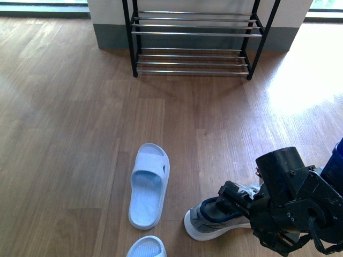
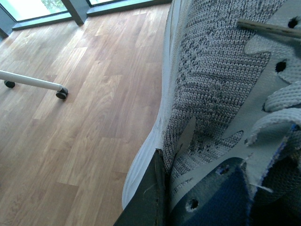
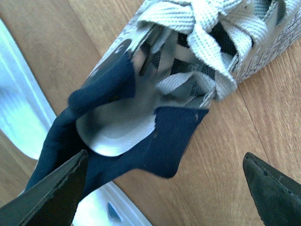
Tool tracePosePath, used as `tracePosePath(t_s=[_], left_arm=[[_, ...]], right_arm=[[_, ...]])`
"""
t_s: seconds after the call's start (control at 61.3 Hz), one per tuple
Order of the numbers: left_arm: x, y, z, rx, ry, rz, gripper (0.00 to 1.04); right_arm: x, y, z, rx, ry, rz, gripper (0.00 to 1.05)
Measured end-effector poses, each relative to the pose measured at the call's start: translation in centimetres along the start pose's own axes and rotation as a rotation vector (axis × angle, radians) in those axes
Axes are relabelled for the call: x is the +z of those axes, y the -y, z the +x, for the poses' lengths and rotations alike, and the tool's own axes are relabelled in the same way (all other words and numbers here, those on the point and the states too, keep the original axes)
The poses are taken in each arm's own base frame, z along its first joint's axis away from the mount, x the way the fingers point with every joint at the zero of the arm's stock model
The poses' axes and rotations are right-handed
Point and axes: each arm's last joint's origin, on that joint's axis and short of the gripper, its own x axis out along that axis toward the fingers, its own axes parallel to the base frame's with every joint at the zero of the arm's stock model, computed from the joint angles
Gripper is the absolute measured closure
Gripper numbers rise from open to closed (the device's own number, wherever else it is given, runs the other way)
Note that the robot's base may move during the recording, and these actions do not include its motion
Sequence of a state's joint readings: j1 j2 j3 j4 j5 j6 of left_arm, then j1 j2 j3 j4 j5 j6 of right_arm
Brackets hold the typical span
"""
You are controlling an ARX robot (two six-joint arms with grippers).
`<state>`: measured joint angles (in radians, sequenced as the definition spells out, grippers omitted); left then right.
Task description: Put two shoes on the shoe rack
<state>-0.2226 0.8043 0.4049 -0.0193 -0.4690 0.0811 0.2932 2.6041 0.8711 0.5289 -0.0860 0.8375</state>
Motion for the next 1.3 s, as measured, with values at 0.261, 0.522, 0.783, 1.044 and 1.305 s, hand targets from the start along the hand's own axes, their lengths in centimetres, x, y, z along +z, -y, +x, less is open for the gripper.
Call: tracePosePath(t_s=[0.261,0.522,0.783,1.044,1.305], left_arm=[[0.0,0.0,0.0,0.0,0.0,0.0,1.02],[0.0,0.0,0.0,0.0,0.0,0.0,1.02],[0.0,0.0,0.0,0.0,0.0,0.0,1.02],[0.0,0.0,0.0,0.0,0.0,0.0,1.02],[0.0,0.0,0.0,0.0,0.0,0.0,1.02]], right_arm=[[1.4,0.2,2.3,-0.056,0.077,0.017,0.17],[2.6,1.2,2.3,-0.154,0.122,0.037,0.68],[2.9,1.1,2.7,-0.175,0.139,0.051,1.03],[2.8,0.7,3.2,-0.169,0.126,0.087,1.04],[2.4,0.8,1.5,-0.161,0.195,-0.055,1.04]])
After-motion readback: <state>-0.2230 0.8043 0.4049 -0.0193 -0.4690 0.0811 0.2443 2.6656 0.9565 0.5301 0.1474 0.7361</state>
